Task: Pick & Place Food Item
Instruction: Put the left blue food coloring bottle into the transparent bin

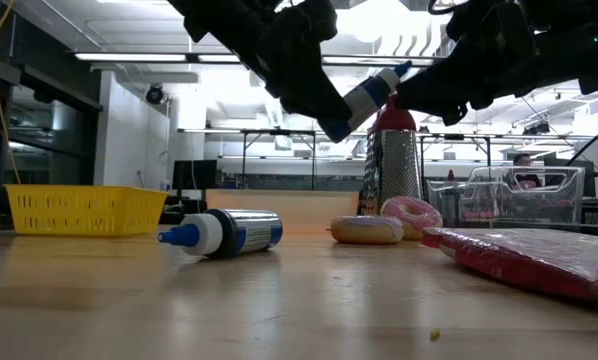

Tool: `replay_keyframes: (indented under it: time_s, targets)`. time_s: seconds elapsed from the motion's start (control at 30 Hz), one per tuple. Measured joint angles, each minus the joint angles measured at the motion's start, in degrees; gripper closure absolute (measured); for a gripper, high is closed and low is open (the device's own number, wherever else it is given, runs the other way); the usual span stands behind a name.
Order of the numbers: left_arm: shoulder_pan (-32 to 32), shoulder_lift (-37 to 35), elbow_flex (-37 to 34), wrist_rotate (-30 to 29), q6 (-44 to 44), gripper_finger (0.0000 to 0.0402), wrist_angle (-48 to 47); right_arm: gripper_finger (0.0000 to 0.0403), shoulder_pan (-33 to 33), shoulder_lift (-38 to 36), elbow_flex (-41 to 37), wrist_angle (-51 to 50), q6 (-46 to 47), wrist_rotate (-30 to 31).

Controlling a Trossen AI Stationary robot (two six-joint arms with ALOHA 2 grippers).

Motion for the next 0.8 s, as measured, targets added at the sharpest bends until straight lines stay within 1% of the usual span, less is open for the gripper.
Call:
replay_keyframes:
  time_s: [0.4, 0.6, 0.8]
  targets:
    - [0.26, 0.0, 0.0, 0.02, 0.04, 0.0256, 2.3, 0.0251, 0.01, 0.02, -0.01, 2.65, -0.08, -1.0]
    - [0.75, 0.0, 0.0, 0.04, 0.09, 0.0256, 3.09, 0.0251, 0.0, 0.0, 0.01, 4.93, -2.54, -1.13]
    - [0.91, 0.0, 0.0, 0.07, 0.46, 0.0256, 3.57, 0.0251, 0.0, 0.0, 0.01, 5.69, -2.79, -1.34]
